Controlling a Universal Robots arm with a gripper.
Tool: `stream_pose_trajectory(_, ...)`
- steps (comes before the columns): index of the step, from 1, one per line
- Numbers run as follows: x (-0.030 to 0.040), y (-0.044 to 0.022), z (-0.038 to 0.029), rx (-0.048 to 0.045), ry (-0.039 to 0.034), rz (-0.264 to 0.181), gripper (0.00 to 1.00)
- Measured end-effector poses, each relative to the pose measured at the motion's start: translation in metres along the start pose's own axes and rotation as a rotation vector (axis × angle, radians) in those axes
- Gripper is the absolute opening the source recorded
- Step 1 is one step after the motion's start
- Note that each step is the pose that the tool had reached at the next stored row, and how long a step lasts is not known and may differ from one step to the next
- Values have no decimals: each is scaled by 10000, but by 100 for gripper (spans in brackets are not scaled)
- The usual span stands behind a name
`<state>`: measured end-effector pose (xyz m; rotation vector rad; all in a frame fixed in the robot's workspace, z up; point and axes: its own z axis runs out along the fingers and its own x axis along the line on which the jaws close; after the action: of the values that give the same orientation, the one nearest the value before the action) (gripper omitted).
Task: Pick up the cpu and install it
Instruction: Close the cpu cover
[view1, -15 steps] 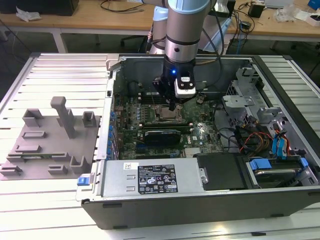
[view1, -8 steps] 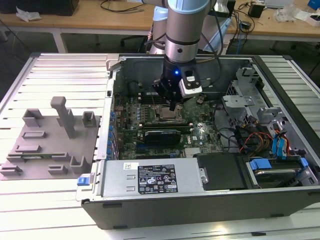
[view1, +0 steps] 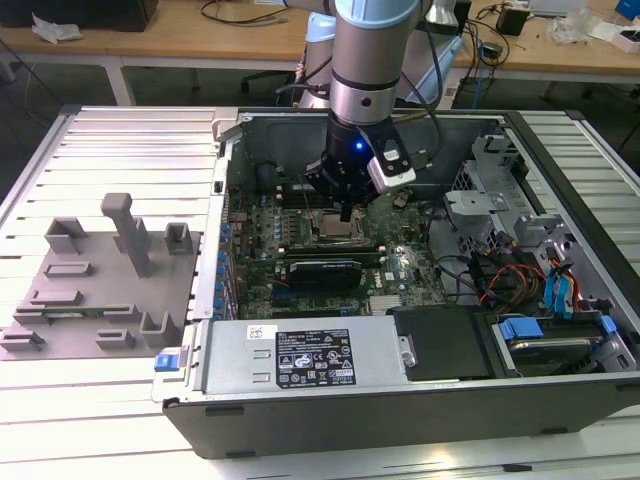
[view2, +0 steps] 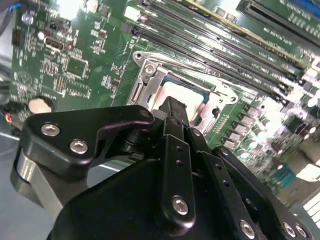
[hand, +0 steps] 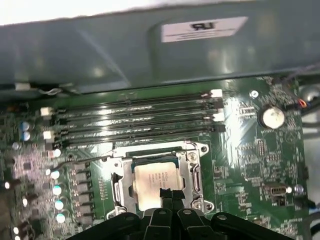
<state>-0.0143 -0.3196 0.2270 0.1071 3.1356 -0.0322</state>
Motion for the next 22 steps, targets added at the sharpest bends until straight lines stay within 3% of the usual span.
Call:
stream_pose_trajectory(6,0,0,0,-1,-8,-273,11)
stream_pose_trajectory(9,15,0,16,-1,-116,-272,11)
stream_pose_trajectory(13,100,-6,61,9,-229,-268,11)
stream_pose_trajectory(22,125,-2,66,7,-241,-271,11)
